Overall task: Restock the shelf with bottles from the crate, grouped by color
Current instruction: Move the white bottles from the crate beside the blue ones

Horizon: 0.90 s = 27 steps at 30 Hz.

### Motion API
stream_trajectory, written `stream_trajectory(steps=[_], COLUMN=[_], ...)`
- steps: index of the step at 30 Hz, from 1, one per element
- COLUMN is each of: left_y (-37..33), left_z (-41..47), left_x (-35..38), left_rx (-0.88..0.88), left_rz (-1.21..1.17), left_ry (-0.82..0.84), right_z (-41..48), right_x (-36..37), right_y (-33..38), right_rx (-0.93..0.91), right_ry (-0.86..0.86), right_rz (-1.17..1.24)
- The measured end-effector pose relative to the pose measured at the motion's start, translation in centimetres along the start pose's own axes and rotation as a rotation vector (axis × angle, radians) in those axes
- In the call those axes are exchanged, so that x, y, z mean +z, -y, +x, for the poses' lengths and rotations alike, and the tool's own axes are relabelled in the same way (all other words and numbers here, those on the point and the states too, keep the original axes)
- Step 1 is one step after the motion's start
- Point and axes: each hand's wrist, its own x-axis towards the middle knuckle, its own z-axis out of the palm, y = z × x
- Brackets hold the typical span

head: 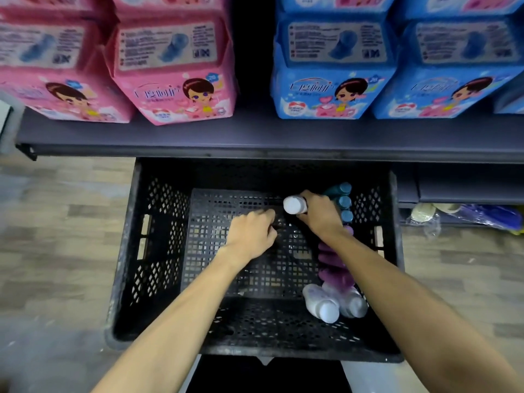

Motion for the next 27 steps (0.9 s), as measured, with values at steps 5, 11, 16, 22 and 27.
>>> stream_trajectory(steps=[5,11,16,22,27], left_y=[0.8,1.4,1.1,0.7,0.3], left_z=[-0.8,-1.8,-2.6,-2.9,-2.8], left_x=[0.4,0.0,-1.5,-5.2,-9.4], left_rx=[-0.023,-0.018,0.001,0.035,0.111], left_rz=[0.001,-0.003,-0.013,-0.03,-0.001], left_ry=[0.007,0.011,-0.026,-0.113,-0.185], right_z=[-0.7,-3.0,-5.5,-8.5,-10.3], right_x=[1.1,0.5,-0.3,-4.0,-8.8], right_y=[0.7,0.2,0.5,1.8,4.2], right_rx=[-0.084,-0.101,-0.101,-0.157,-0.258], right_ry=[-0.064,-0.011,-0.011,-0.178,-0.287], right_rz=[-0.146,-0.174,-0.17,-0.003,0.078])
